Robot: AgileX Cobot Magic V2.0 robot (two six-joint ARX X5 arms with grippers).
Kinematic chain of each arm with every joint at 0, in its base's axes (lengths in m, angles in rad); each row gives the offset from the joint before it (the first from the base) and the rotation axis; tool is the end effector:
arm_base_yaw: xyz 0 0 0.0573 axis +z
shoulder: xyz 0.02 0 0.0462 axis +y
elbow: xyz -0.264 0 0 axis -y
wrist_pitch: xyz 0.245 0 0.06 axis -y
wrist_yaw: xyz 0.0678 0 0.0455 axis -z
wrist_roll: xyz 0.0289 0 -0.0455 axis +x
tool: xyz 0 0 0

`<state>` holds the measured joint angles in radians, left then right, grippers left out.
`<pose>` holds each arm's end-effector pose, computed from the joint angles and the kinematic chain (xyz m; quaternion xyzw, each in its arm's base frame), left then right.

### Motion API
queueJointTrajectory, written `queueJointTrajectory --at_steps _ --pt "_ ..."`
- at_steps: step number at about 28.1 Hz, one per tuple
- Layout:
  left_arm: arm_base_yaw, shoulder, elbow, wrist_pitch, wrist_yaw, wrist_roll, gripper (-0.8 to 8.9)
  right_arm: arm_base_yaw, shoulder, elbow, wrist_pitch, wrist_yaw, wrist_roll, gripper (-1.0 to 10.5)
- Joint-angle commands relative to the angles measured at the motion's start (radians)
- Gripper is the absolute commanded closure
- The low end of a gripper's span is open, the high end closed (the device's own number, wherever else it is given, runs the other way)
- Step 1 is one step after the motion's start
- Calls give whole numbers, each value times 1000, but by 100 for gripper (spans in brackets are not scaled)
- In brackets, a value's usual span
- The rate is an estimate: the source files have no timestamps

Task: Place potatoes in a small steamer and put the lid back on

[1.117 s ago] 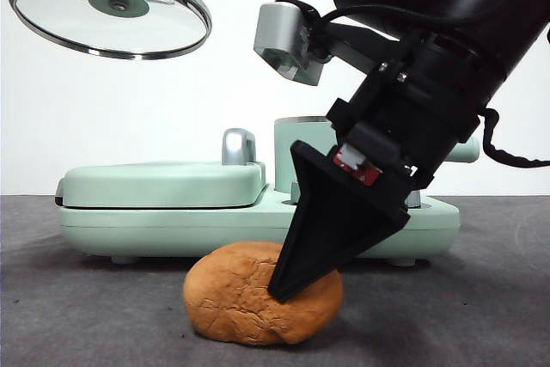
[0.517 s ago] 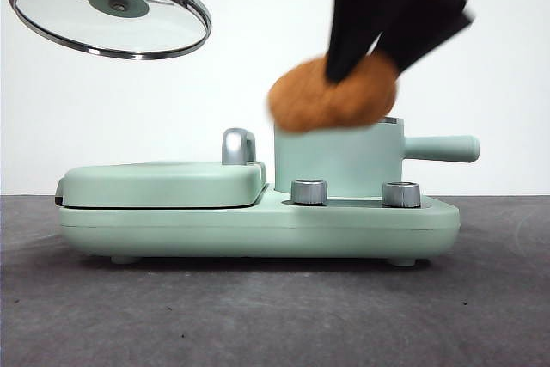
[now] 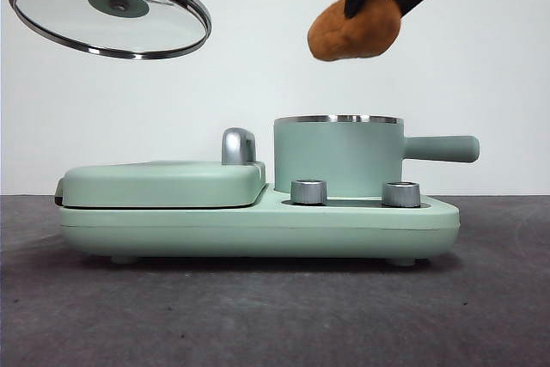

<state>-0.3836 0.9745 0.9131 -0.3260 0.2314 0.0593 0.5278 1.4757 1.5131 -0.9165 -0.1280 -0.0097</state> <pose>0.1911 -0.0843 0.3306 0.0424 0.1830 -0.3026 0.9344 0.2565 0.1538 0.3611 -0.0887 0.4156 0.2935 0.8563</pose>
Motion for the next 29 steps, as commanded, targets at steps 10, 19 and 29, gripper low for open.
queueJointTrajectory --at_steps 10,19,29 --pt "-2 -2 13 27 0 7 801 -69 272 152 140 -3 -82 745" --pt "-2 -2 13 27 0 12 801 -83 378 156 197 -1 -101 745" --pt "-2 -2 13 27 0 34 801 -88 434 155 221 24 -103 744"
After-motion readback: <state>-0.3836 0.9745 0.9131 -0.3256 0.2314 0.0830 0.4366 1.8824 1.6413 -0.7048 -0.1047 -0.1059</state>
